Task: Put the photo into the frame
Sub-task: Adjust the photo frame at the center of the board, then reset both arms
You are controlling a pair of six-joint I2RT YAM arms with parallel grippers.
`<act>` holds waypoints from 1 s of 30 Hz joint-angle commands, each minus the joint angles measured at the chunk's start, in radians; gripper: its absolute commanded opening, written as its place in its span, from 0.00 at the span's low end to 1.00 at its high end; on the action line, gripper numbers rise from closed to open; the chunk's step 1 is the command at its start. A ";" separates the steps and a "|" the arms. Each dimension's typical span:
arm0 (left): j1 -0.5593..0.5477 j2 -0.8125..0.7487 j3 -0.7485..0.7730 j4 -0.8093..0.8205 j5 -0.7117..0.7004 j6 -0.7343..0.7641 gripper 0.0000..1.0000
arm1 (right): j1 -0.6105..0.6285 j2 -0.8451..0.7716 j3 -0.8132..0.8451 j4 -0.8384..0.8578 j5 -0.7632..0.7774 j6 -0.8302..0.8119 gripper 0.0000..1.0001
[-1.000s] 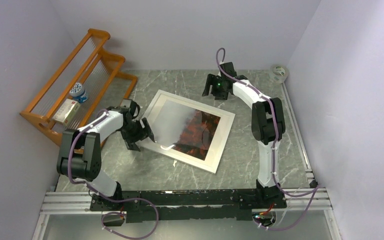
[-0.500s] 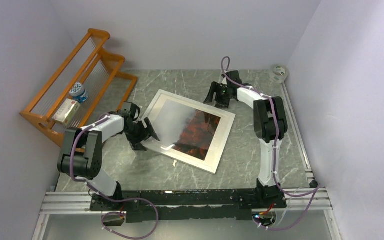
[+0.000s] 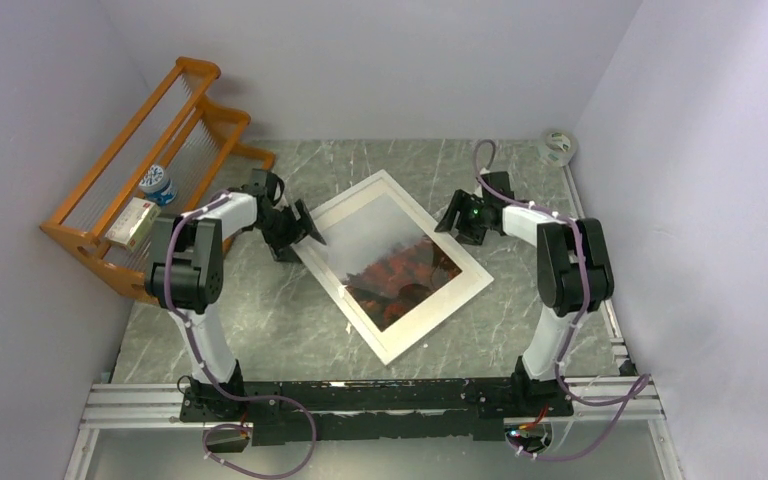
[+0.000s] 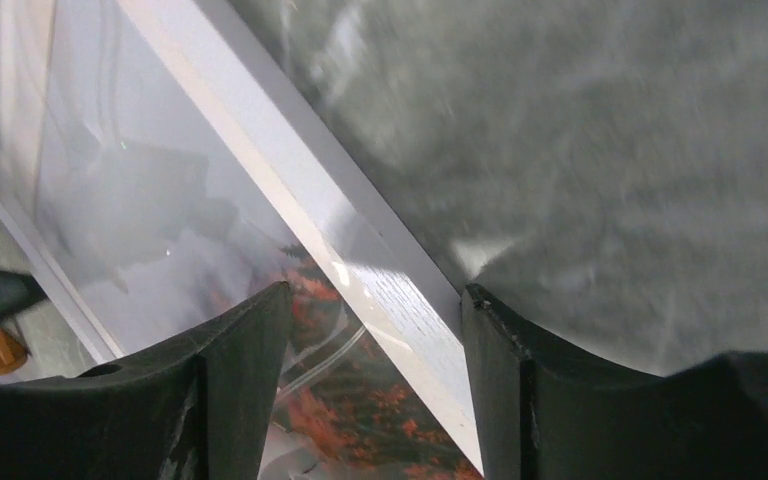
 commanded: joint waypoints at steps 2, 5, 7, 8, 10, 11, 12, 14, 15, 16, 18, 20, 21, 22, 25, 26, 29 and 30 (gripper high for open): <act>-0.020 0.155 0.162 0.202 0.109 0.051 0.82 | 0.048 -0.123 -0.165 0.033 -0.186 0.142 0.62; -0.020 0.206 0.228 0.206 0.139 0.049 0.81 | 0.052 -0.173 -0.230 0.051 -0.209 0.161 0.60; -0.019 0.226 0.252 0.210 0.160 0.043 0.81 | 0.053 -0.200 -0.242 0.041 -0.205 0.155 0.59; -0.018 0.234 0.259 0.218 0.173 0.042 0.81 | 0.053 -0.211 -0.244 0.034 -0.202 0.150 0.59; -0.017 0.250 0.269 0.231 0.211 0.040 0.81 | 0.053 -0.233 -0.235 0.009 -0.189 0.138 0.59; -0.016 0.257 0.276 0.224 0.214 0.041 0.81 | 0.052 -0.238 -0.226 -0.015 -0.168 0.130 0.59; -0.014 0.259 0.283 0.206 0.187 0.044 0.81 | 0.053 -0.247 -0.214 -0.043 -0.128 0.125 0.59; -0.008 0.240 0.278 0.175 0.121 0.053 0.81 | 0.051 -0.275 -0.190 -0.106 -0.034 0.118 0.62; -0.002 0.223 0.268 0.163 0.085 0.054 0.81 | 0.050 -0.293 -0.175 -0.136 0.020 0.116 0.63; 0.006 0.199 0.256 0.153 0.055 0.054 0.82 | 0.050 -0.312 -0.161 -0.170 0.071 0.115 0.65; 0.020 0.140 0.241 0.118 -0.008 0.064 0.83 | 0.049 -0.354 -0.123 -0.237 0.177 0.111 0.70; 0.024 0.076 0.233 0.073 -0.090 0.084 0.84 | 0.049 -0.396 -0.087 -0.299 0.255 0.101 0.73; 0.023 0.041 0.229 0.052 -0.131 0.095 0.85 | 0.049 -0.419 -0.073 -0.329 0.288 0.096 0.76; 0.023 0.001 0.221 0.033 -0.169 0.105 0.85 | 0.049 -0.447 -0.062 -0.352 0.323 0.093 0.81; 0.023 -0.144 0.177 -0.015 -0.247 0.127 0.87 | 0.048 -0.533 -0.033 -0.435 0.427 0.094 0.92; 0.022 -0.194 0.161 -0.038 -0.266 0.133 0.87 | 0.048 -0.563 -0.028 -0.463 0.454 0.098 0.94; 0.018 -0.369 0.103 -0.105 -0.328 0.156 0.87 | 0.048 -0.668 -0.013 -0.545 0.523 0.093 0.98; 0.016 -0.429 0.085 -0.126 -0.347 0.161 0.88 | 0.049 -0.699 -0.001 -0.574 0.550 0.091 0.99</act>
